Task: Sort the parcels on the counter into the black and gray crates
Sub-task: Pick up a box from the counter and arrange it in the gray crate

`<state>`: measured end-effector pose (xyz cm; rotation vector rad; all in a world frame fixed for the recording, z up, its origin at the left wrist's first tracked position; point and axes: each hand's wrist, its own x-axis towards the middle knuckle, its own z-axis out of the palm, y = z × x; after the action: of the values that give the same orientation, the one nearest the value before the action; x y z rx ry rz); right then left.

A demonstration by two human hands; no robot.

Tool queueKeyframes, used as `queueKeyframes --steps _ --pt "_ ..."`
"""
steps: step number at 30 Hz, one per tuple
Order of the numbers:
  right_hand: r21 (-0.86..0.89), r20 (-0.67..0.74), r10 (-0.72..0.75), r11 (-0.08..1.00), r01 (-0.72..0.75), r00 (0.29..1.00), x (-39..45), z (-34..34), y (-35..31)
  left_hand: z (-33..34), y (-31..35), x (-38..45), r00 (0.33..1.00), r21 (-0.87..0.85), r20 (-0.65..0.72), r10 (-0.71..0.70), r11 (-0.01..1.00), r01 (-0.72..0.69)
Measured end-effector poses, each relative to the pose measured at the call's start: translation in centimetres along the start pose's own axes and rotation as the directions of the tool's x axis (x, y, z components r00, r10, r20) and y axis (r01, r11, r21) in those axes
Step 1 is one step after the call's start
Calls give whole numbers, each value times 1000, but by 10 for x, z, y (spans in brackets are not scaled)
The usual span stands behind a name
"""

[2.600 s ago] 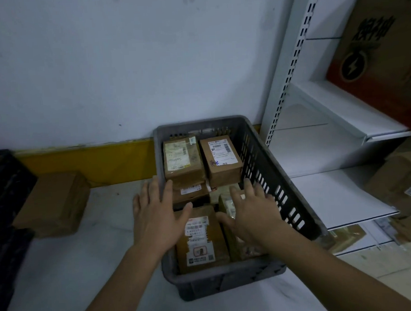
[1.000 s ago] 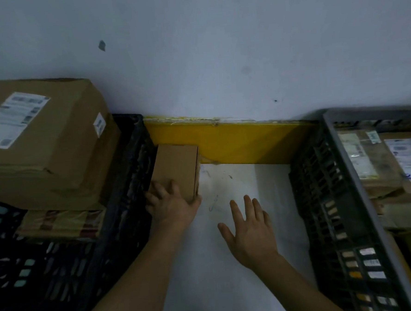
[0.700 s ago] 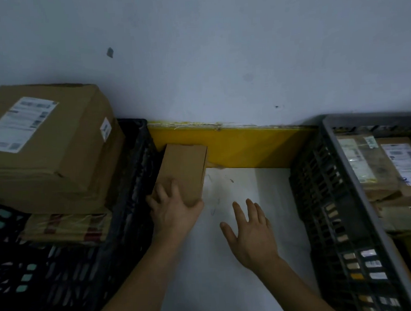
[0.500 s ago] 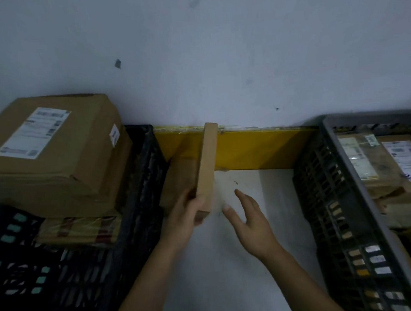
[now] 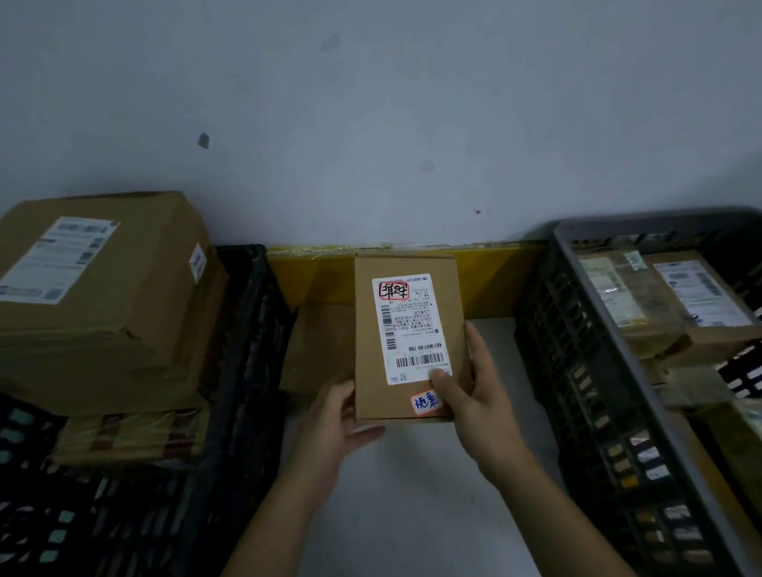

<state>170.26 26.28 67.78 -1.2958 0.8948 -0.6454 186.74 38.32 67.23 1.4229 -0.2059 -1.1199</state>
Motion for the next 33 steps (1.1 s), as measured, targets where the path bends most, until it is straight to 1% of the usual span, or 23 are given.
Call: queueKeyframes --steps 1,2,3,4,6,9,12,14,17,18,20,22,25,27,29,30,31,33 --pt "-14 -5 -4 1000 4 1000 -1 -3 -1 3 4 -1 994 85 -83 74 994 -67" --pt "-31 -10 -5 1000 5 1000 -2 -4 -3 5 8 -2 981 175 -112 159 975 -138" --pt "-56 -13 -10 998 10 1000 -4 -5 -5 8 12 -4 966 263 -99 238 943 -205" --pt "-94 -19 -23 995 21 1000 -7 -6 -9 11 16 -5 952 343 -60 301 902 -263" --pt "-245 -57 -86 967 69 995 -13 -9 -20 17 21 -9 926 439 26 377 828 -350" --pt "-518 -103 -216 845 133 971 -22 -29 -46 33 27 -16 904 424 124 410 801 -421" --pt "-658 -115 -254 744 118 960 -37 -65 -74 58 29 -21 884 427 212 416 774 -467" --pt "-720 -128 -273 687 100 954 -54 -93 -91 81 31 -24 868 427 311 387 759 -492" --pt "-728 -193 -281 684 55 940 -83 -137 -108 120 33 -31 827 440 454 332 723 -532" --pt "-744 -218 -297 667 38 930 -92 -153 -113 133 31 -32 815 449 483 320 709 -544" --pt "-783 -264 -317 622 -10 911 -106 -186 -122 158 26 -37 824 517 488 287 666 -538" --pt "-807 -303 -296 585 -79 906 -113 -223 -128 180 18 -42 809 583 502 306 571 -578" --pt "-842 -319 -199 509 -181 926 -117 -277 -127 207 -4 -45 762 680 542 354 347 -645" --pt "-872 -282 -133 449 -196 950 -117 -307 -119 225 -23 -44 748 728 562 352 218 -650" --pt "-882 -233 -46 431 -191 971 -112 -329 -106 243 -44 -42 762 781 561 323 98 -616" --pt "-884 -209 -6 428 -187 978 -107 -338 -99 251 -55 -41 781 805 548 299 66 -590" --pt "-891 -180 25 419 -174 983 -101 -344 -92 260 -65 -42 806 827 528 267 56 -560" --pt "-911 -96 66 397 -114 993 -89 -354 -78 273 -82 -43 851 865 473 229 66 -498"
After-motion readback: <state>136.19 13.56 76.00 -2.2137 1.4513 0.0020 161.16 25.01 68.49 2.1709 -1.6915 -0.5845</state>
